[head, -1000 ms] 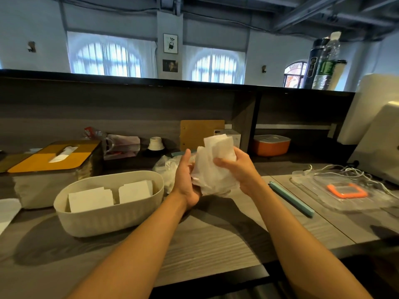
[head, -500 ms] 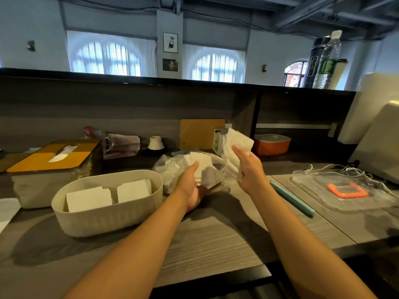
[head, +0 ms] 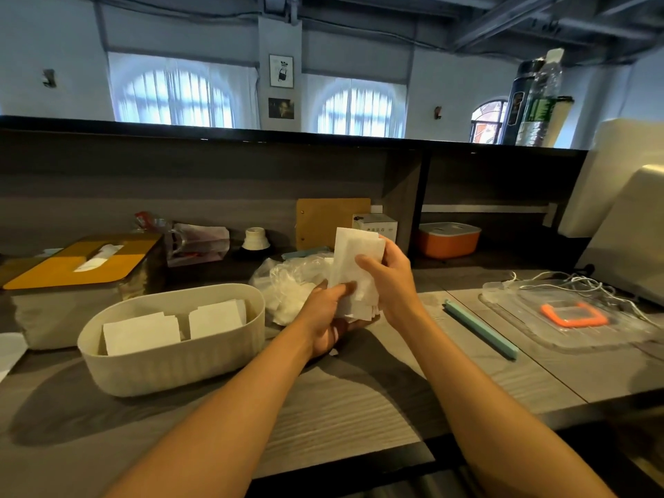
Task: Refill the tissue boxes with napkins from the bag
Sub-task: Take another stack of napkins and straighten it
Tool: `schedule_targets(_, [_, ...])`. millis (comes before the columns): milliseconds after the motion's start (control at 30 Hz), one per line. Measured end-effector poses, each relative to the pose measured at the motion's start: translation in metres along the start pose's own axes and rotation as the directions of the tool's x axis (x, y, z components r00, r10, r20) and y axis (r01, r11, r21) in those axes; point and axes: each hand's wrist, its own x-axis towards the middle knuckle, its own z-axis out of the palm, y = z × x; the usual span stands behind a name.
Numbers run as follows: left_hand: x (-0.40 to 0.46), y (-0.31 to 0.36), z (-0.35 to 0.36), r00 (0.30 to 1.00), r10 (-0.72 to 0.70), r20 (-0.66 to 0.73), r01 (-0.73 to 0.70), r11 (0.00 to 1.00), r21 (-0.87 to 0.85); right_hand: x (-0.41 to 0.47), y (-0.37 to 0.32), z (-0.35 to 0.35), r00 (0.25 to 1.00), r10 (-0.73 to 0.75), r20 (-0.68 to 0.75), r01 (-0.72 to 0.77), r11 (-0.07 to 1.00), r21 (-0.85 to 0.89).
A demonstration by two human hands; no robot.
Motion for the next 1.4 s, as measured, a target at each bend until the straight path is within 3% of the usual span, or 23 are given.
schedule_targets(200, [-0.002,-0.001,0.0,1.0,0.014,-0.02,-0.011,0.994,0.107,0.002,-0.005,-0.006,0.999,-0.036,-0.037,0.038,0.996,0.075])
schedule_targets(367, [-0.002,0.001,-0.001,0.991,0.129,0.016,-0.128,0.94,0.317,0.005,-0.011,-0.014,0.998,0.069,0.013,-0.07,0.978,0.195])
schedule_targets(500, [0.0,0.002,-0.004,0.924,0.376,0.06,-0.357,0.799,0.484,0.009,-0.015,-0.017,0.997,0.064,-0.038,-0.062,0.998,0.032])
schedule_targets(633, [0.004,0.003,-0.008,0.874,0.484,0.043,-0.407,0.681,0.608,0.008,-0.016,-0.015,0.993,0.109,0.053,-0.104,0.991,-0.082])
schedule_targets(833, [0.001,0.007,-0.004,0.947,0.32,0.012,-0.274,0.79,0.548,0.007,-0.011,-0.019,0.983,0.16,0.086,-0.142,0.972,-0.189])
schedule_targets(1000, [-0.005,0.014,-0.003,0.981,0.184,0.061,-0.19,0.852,0.488,0.007,-0.015,-0.024,0.992,0.122,0.022,-0.122,0.993,-0.01])
schedule_targets(1167, [-0.006,0.021,0.001,0.983,0.182,-0.021,-0.139,0.818,0.559,0.008,-0.014,-0.021,0.992,0.119,0.037,-0.119,0.993,-0.005])
schedule_targets(1267, [-0.007,0.03,-0.002,0.98,0.111,-0.164,-0.004,0.839,0.543,0.007,-0.013,-0.018,0.989,0.092,0.113,-0.081,0.992,-0.097])
schedule_targets(1400, [-0.017,0.045,-0.002,0.961,-0.156,-0.227,0.237,0.889,0.392,0.005,-0.012,-0.014,0.966,0.138,0.217,-0.103,0.981,-0.164])
